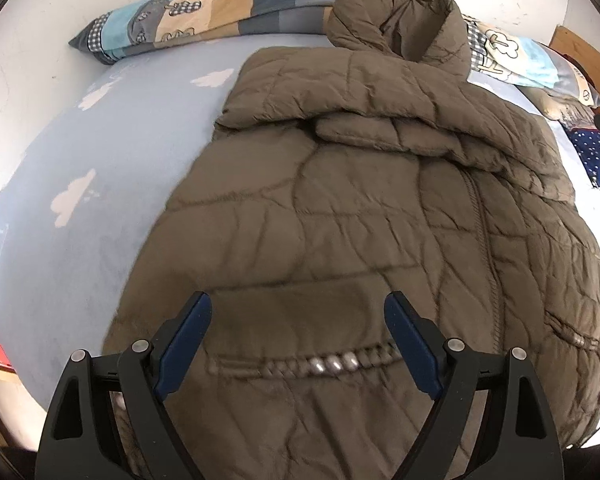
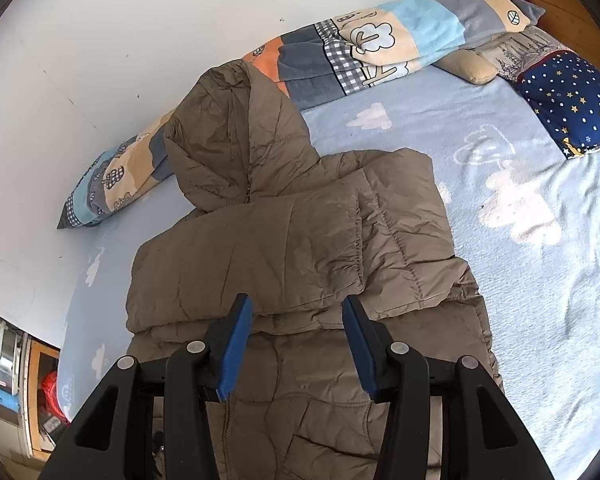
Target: Fold large clothes
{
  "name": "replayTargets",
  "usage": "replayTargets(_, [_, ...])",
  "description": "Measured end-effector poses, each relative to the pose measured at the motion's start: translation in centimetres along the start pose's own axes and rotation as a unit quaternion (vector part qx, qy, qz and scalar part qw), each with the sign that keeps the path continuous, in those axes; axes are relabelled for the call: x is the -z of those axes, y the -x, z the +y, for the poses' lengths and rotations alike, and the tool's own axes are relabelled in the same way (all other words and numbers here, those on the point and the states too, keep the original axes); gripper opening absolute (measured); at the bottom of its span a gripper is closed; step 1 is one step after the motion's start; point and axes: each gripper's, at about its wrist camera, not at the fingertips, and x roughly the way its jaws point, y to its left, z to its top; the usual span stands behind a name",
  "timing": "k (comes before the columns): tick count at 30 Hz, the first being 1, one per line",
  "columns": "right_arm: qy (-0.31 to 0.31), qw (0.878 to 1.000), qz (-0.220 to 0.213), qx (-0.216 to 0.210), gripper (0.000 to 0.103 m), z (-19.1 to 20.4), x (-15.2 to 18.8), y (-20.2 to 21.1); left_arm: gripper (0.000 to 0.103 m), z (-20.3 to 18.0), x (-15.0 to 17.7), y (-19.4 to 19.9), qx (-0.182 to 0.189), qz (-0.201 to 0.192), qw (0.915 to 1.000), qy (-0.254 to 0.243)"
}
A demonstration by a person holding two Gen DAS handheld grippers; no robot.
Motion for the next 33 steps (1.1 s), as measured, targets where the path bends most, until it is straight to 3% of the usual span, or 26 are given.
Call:
replayTargets(13, [0.025, 0.999, 0.023, -0.001, 0.053, 0.7, 0.8, -0.7, 0.087, -1.8, 4.1, -1.0, 0.014, 0.049, 0.9987, 0.007])
replayTargets(17, [0.025, 1.0, 0.02, 0.002, 0.053, 0.5, 0.9, -0.4, 0.087, -2.1, 4.7, -0.9, 0.01, 0.048, 0.9988, -0.001])
replayTargets(30, [0.036, 0.999, 0.013, 0.012, 0.053, 0.2, 0.6, -0.2, 0.087, -2.5, 7.5, 1.2, 0.047, 0.065, 0.9967, -0.015])
replayTargets(33, [0.033, 0.999, 0.012, 0.02, 0.054, -0.6, 0.5, -0.1, 0.087, -1.6, 7.4, 2.7, 0.059, 0.049, 0.997, -0.002])
